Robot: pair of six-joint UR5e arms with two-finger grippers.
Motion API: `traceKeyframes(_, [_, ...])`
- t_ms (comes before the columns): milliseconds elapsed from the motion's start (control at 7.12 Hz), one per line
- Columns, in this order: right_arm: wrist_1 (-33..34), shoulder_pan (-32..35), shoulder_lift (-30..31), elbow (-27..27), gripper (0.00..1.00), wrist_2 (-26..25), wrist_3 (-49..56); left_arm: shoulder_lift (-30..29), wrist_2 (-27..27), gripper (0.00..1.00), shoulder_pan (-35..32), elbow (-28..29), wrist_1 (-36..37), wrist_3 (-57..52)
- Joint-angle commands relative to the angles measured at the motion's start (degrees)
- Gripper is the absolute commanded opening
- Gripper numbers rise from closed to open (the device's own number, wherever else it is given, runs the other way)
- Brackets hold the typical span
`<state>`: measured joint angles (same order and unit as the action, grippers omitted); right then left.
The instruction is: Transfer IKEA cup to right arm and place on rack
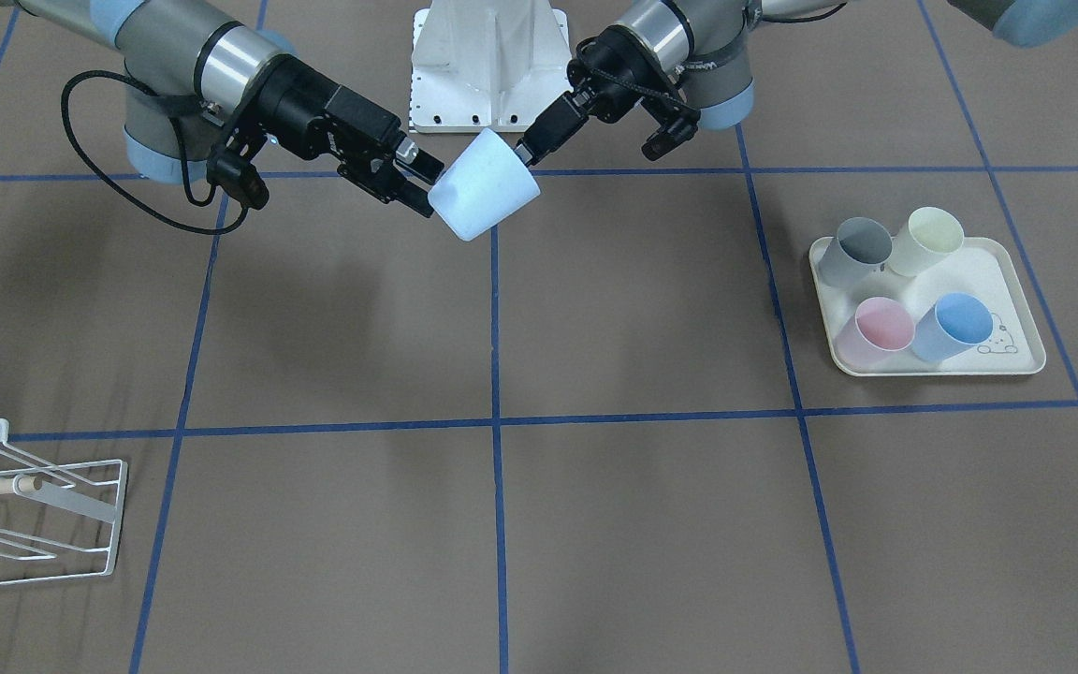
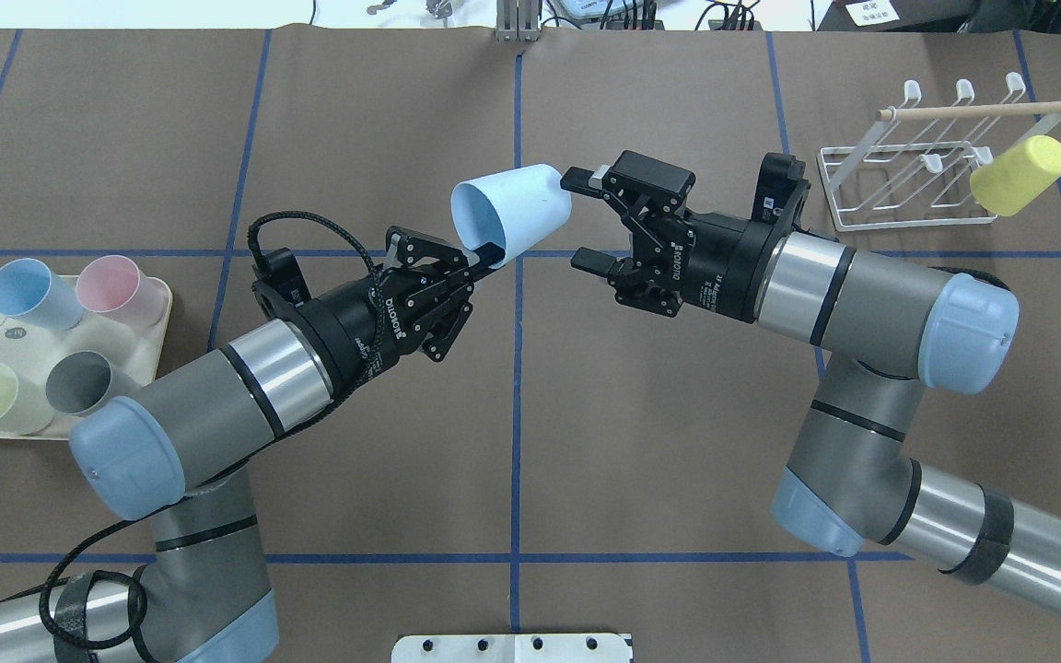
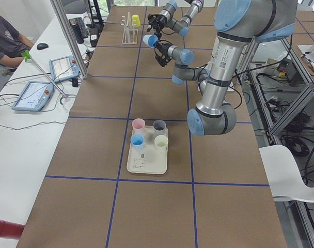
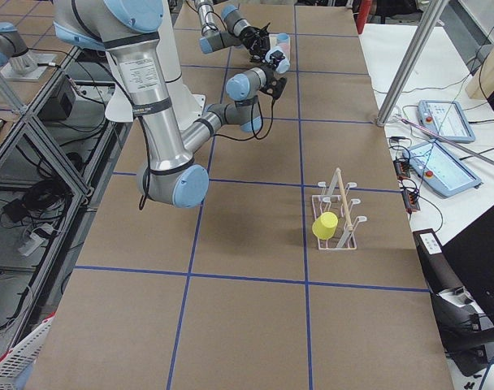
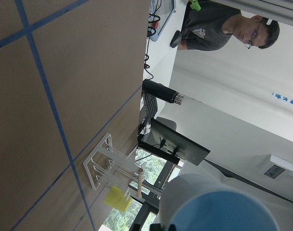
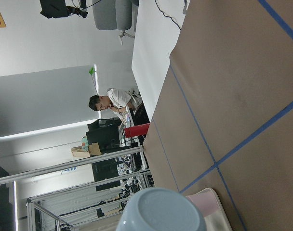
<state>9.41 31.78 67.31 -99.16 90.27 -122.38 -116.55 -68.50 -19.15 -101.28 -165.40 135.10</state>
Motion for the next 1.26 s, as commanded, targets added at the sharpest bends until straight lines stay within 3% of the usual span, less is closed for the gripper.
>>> traceKeyframes(0, [-0.09, -0.66, -0.25, 0.89, 0.99, -1.32, 0.03, -1.30, 2.13, 0.00, 2.18, 0.21, 0.26, -1.50])
traceKeyframes(843, [-1.06, -1.19, -0.34, 0.81, 0.99, -1.32, 0.03, -2.71, 2.58, 0.00, 2.36, 1.96, 0.34, -1.59])
traceKeyframes(984, [-1.06, -1.19, -0.34, 0.89, 0.97, -1.50, 0.03, -3.41, 2.66, 0.00, 2.36, 2.31, 0.61, -1.59])
traceKeyframes(1124, [-1.06, -1.19, -0.34, 0.98, 0.87, -1.76, 0.03, -3.76, 2.67, 0.00, 2.36, 2.32, 1.04, -1.59])
